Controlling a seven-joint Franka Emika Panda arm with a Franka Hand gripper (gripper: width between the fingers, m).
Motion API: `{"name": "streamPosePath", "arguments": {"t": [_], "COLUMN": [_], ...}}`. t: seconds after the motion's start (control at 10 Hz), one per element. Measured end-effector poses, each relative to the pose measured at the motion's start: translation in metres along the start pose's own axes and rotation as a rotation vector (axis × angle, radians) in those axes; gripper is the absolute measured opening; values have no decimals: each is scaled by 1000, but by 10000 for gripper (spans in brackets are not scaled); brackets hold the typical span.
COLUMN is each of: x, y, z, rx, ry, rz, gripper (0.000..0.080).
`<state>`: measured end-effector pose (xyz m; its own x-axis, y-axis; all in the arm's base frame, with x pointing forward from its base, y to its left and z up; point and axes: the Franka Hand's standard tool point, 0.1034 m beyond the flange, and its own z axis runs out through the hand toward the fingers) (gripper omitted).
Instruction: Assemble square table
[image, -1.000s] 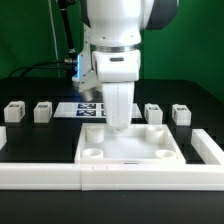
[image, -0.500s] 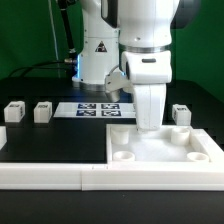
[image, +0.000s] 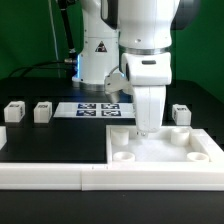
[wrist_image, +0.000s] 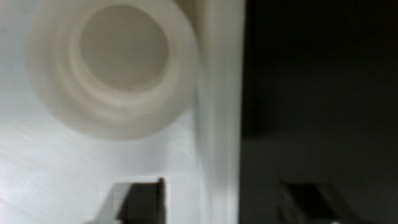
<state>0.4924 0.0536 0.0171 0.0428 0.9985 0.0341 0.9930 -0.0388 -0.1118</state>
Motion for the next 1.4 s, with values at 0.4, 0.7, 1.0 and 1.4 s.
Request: {"name": "streamPosePath", "arguments": {"t": [0.4, 0.7, 1.0, 1.4], "x": [-1, -1, -1, 23], "y": [0, 0, 0, -13], "z": [1, 1, 1, -25], "rx": [1, 2, 2, -32], "ry": [0, 0, 0, -18], "rz": [1, 2, 3, 199], "gripper": [634, 649, 649, 649]}}
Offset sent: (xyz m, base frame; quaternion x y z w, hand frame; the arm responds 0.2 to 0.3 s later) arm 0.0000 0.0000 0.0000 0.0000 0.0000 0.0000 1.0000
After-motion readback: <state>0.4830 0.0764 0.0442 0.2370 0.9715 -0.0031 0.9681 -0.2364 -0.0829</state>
